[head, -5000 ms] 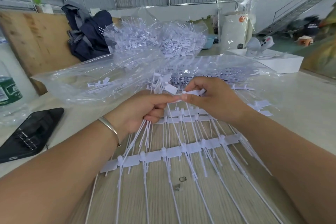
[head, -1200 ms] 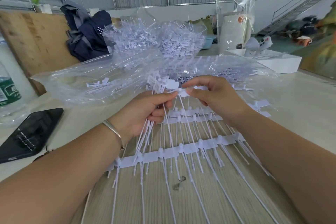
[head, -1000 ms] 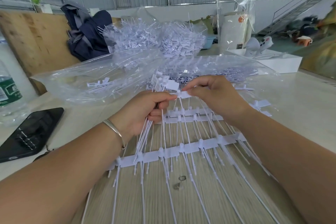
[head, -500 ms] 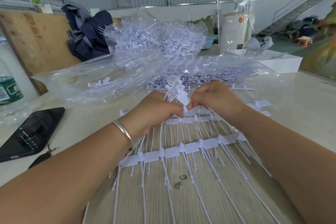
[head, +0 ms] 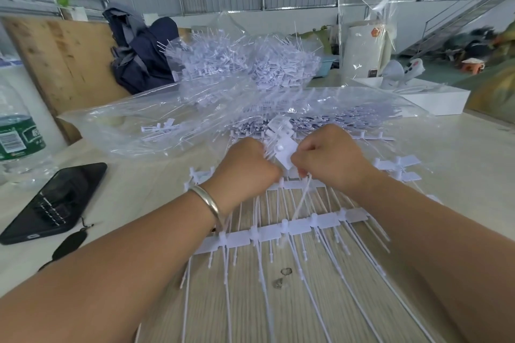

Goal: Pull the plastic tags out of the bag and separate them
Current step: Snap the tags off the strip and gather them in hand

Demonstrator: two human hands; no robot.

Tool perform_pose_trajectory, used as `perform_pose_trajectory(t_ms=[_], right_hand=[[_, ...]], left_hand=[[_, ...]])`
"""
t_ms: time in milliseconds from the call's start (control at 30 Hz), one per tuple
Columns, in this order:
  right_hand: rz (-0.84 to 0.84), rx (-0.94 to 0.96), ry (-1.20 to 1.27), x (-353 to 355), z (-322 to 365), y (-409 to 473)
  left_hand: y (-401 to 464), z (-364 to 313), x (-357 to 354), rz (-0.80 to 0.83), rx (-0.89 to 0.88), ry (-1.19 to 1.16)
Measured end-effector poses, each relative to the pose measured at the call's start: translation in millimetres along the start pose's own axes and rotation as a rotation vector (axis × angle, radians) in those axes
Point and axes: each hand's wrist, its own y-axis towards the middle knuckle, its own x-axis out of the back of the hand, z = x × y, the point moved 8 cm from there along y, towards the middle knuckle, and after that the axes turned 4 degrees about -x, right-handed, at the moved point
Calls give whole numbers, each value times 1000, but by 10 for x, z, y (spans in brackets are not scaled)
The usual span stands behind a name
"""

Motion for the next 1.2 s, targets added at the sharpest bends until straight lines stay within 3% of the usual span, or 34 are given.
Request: perform_pose_trajectory(t_ms=[100, 233, 367, 567, 800, 967, 1100, 1200], right_hand=[[-107, 188, -33, 109, 188, -80], [-229, 229, 17, 235, 164, -74], [-174, 166, 153, 232, 10, -5], [-129, 152, 260, 184, -6, -10], [24, 156, 227, -35, -20, 39], [97, 221, 208, -134, 21, 13], [93, 127, 309, -84, -79, 65], [123, 56, 415, -42, -159, 77]], left_hand=[[52, 218, 203, -64, 68, -11], [88, 398, 181, -1, 207, -433], [37, 339, -31, 162, 243, -540], [16, 314, -37, 147, 271, -754], [-66, 73, -126, 343, 128, -765], [-46, 118, -64, 246, 129, -662], [6, 216, 21, 134, 185, -744], [-2, 183, 11, 176, 170, -773]])
